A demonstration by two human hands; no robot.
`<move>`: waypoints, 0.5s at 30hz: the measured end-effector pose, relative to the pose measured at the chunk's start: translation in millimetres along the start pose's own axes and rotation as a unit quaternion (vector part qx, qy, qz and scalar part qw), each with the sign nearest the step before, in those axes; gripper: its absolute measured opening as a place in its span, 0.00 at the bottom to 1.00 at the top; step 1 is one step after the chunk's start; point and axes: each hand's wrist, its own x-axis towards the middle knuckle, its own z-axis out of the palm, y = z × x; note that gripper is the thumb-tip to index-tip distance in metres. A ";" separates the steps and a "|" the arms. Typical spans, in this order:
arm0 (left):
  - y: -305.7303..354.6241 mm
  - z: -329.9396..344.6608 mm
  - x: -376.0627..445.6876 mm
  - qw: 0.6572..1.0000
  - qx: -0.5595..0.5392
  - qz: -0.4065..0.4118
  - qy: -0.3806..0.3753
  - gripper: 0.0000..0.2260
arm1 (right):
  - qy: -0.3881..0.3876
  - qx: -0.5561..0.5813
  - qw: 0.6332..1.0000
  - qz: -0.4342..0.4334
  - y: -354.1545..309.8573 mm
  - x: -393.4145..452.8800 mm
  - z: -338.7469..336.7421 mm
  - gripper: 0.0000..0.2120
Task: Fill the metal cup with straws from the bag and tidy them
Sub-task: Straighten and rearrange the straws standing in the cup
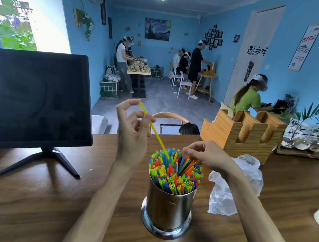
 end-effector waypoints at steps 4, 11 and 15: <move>-8.5 4.1 -9.6 0.993 0.088 -0.003 -0.080 0.16 | 0.007 0.002 1.000 0.011 -1.0 1.2 -0.3 0.16; -19.0 0.9 -15.3 0.939 0.210 -0.057 -0.267 0.09 | 0.045 0.010 0.999 -0.004 -10.1 4.1 -5.6 0.14; -21.6 -0.1 -14.6 0.910 0.267 -0.072 -0.309 0.06 | 0.131 0.012 0.989 -0.062 -22.3 5.5 -14.6 0.11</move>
